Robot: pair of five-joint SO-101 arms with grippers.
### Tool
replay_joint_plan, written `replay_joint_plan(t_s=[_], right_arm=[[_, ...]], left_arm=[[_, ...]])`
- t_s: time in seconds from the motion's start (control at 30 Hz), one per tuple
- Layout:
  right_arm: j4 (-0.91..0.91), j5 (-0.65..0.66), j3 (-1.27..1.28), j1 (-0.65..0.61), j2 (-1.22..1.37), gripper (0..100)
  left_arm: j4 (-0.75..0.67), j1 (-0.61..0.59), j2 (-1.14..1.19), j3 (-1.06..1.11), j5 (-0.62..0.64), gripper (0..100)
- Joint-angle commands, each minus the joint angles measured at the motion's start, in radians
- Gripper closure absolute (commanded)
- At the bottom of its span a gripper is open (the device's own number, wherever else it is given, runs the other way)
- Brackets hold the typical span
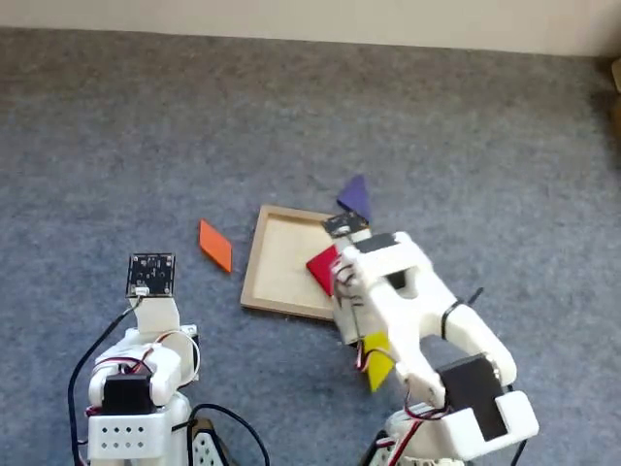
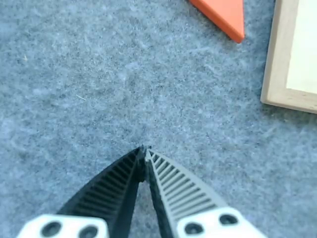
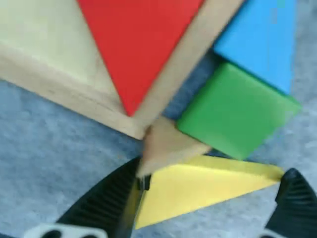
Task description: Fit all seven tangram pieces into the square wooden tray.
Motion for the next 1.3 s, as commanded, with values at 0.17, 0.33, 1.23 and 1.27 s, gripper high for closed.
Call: replay_joint_plan(t_s=[0.17,0.33,1.23,1.27], right_arm=[[0.165,0.080,-0.150,0.166,-0.240,61.8],[0.165,-0.133,-0.124,0.170,-0.314,61.8],[-0.159,-0.523,0.289,0.024,-0.309,61.8],[-0.159,-0.483,0.291,0.030,-0.309,61.8]], left_arm=[[0.002,-0.013,-0.050,0.019,-0.008,99],[0.002,-0.013,-0.050,0.019,-0.008,99],[0.002,-0.013,-0.050,0.019,-0.008,99],[0.002,-0.013,-0.050,0.019,-0.008,99]])
